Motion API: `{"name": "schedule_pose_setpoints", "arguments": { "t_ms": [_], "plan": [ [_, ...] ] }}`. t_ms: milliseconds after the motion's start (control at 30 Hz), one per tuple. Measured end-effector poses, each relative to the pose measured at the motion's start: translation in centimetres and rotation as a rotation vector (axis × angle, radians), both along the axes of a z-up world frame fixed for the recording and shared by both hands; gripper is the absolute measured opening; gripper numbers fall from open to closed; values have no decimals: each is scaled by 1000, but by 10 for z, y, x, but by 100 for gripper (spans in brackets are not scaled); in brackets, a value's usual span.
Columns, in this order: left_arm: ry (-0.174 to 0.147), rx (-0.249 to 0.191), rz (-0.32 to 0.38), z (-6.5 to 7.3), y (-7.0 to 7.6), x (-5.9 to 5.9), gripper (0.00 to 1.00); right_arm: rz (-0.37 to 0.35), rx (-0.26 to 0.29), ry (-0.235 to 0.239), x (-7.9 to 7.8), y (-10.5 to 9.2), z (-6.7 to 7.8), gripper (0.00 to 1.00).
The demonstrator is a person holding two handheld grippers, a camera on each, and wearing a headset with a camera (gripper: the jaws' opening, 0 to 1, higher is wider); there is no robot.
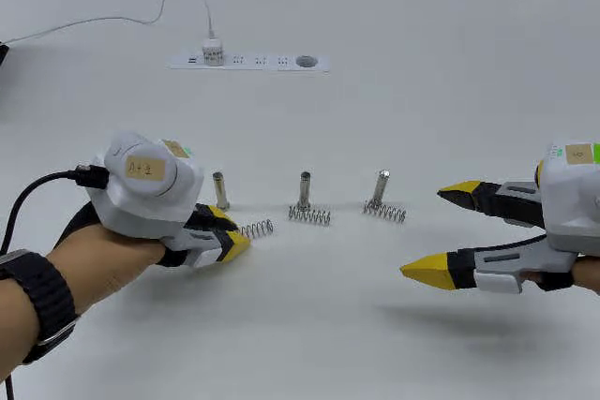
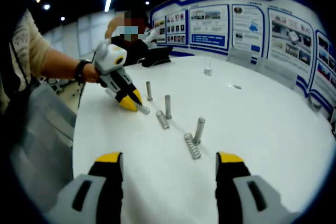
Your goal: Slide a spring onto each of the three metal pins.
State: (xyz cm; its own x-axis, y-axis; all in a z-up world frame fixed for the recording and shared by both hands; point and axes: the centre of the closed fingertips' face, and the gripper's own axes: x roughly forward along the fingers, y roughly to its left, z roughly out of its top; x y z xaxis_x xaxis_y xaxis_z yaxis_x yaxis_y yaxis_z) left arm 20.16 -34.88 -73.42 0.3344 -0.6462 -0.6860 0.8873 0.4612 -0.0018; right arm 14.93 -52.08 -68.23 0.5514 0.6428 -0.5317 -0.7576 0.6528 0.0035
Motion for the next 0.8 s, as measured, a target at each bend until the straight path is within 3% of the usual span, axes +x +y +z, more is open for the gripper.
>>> {"name": "schedule_pose_setpoints", "arguments": {
  "t_ms": [267, 467, 800],
  "plan": [
    [-20, 16, -20, 0, 1, -2, 10, 17, -5, 0, -1, 5, 2, 73],
    [-28, -7, -22, 9, -1, -4, 10, 29, -4, -12, -1, 10, 8, 71],
    [-37, -53, -56, 26, -11, -23, 10, 57, 13, -41, -2, 24, 25, 60]
  ]
}}
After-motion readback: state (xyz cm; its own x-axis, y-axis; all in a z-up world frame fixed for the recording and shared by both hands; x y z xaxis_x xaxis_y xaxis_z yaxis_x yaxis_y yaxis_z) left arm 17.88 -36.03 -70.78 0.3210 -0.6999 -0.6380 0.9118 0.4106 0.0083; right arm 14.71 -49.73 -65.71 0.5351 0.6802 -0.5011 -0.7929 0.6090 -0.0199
